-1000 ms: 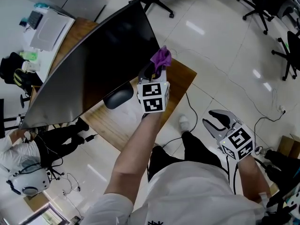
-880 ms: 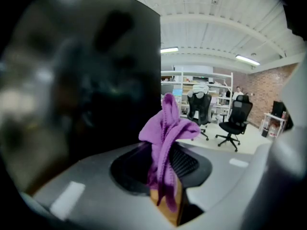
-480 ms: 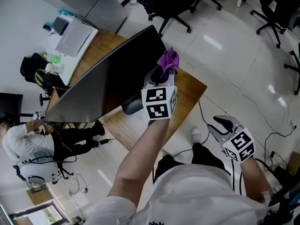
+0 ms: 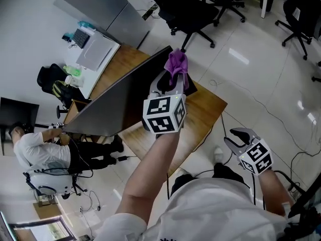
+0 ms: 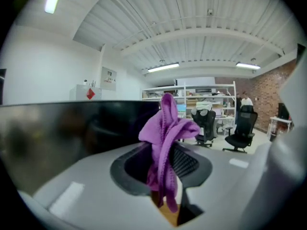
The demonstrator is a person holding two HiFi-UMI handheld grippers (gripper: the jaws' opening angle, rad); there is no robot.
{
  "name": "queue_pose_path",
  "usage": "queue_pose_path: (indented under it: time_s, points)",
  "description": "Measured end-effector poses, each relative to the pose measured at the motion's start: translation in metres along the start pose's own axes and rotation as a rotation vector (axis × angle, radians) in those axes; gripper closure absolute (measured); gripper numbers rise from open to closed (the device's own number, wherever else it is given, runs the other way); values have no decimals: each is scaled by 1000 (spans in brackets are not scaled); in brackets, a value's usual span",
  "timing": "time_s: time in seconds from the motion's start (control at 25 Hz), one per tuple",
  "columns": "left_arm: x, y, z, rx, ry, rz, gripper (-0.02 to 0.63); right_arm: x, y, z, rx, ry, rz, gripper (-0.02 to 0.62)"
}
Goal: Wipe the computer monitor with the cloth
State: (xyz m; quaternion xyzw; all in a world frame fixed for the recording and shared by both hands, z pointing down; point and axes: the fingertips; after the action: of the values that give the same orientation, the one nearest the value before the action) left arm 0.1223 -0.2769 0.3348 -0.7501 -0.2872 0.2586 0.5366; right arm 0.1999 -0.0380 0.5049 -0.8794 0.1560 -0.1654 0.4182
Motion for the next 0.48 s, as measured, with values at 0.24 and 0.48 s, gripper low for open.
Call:
queue_pose_path:
  time_s: [0.24,0.48]
  points:
    - [-4,34,12,46,1,2,479,-5,9,-7,22,23,17,456]
    - [-4,57,21,82,1,-22,478,-6,19,-11,40,25,37,456]
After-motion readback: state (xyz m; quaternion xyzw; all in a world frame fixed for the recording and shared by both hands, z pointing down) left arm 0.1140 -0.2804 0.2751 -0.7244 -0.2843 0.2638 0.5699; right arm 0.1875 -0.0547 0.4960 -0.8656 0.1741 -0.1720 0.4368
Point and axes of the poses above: the fingertips, and each gripper's own axes: z backward along the fingers, x to its right, y out of its top, and after that the axes turned 12 degrees about -y, right-handed
